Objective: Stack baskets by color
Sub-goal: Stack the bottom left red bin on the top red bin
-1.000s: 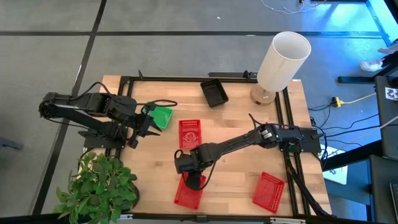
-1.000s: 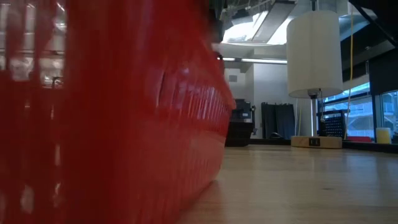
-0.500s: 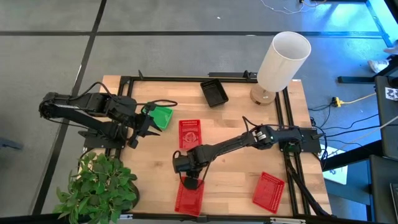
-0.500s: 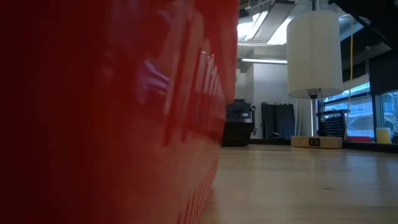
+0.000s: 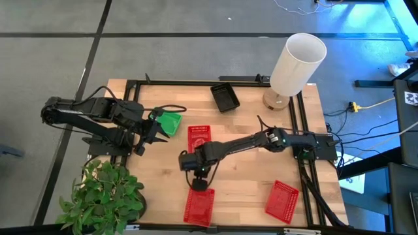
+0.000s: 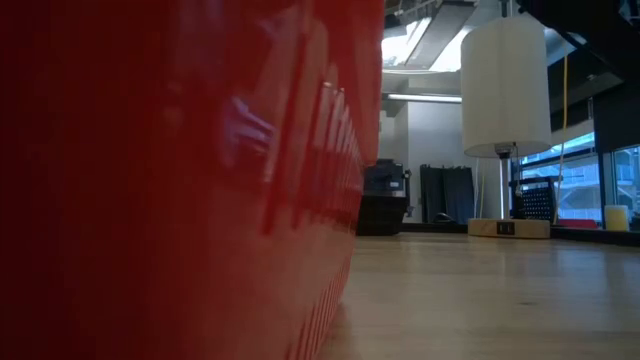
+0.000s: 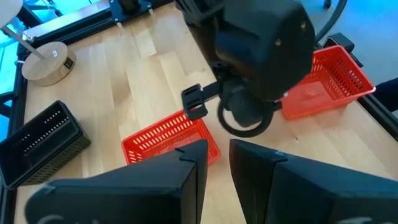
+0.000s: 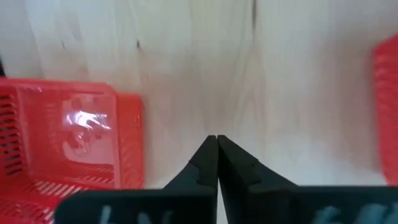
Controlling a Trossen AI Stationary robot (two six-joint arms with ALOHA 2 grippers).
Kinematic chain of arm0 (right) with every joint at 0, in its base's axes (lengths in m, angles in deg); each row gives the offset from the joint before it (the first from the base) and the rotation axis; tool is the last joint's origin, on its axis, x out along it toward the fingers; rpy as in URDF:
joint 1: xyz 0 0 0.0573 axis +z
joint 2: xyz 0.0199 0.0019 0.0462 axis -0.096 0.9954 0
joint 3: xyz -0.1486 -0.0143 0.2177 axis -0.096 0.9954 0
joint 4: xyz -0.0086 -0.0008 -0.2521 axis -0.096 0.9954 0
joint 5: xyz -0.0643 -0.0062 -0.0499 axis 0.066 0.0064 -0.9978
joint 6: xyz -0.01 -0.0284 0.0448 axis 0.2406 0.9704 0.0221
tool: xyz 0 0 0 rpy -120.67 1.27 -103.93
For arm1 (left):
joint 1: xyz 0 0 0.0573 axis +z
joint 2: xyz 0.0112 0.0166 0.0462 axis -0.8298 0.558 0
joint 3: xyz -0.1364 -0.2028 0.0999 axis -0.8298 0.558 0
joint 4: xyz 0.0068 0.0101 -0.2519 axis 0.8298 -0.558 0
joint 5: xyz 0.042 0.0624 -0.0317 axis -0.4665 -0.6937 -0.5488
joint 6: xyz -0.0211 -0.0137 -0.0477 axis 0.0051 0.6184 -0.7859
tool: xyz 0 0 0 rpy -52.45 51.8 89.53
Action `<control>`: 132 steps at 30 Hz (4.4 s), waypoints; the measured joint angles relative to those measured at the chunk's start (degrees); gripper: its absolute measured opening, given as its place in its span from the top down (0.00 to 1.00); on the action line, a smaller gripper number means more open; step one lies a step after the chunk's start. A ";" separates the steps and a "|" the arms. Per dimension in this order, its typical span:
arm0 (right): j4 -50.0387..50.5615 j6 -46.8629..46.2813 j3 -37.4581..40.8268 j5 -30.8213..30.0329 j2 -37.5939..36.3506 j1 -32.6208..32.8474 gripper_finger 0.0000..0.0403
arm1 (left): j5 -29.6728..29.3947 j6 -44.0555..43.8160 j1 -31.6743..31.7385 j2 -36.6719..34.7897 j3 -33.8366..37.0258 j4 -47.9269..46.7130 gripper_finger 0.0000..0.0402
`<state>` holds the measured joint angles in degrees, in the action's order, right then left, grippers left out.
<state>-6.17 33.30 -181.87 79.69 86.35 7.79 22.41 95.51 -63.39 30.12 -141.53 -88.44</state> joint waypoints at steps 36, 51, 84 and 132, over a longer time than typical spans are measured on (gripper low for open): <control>0.54 -3.17 -2.49 6.88 -0.92 3.09 0.71 | -0.11 -0.07 0.00 0.00 0.00 -0.07 0.86; -0.51 -4.49 -1.84 3.39 -0.83 3.52 0.71 | -0.09 -0.07 0.00 0.00 0.00 -0.05 0.86; 1.17 1.08 -3.26 11.72 2.66 1.34 0.99 | -0.07 -0.02 -0.02 0.02 0.00 -0.46 0.86; 1.56 41.11 4.58 8.15 -5.76 -27.37 1.00 | -22.13 -11.08 0.07 3.32 0.04 -0.77 0.86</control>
<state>-4.61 74.41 -177.29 87.85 80.59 -19.57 0.28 84.43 -63.33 33.44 -141.49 -89.21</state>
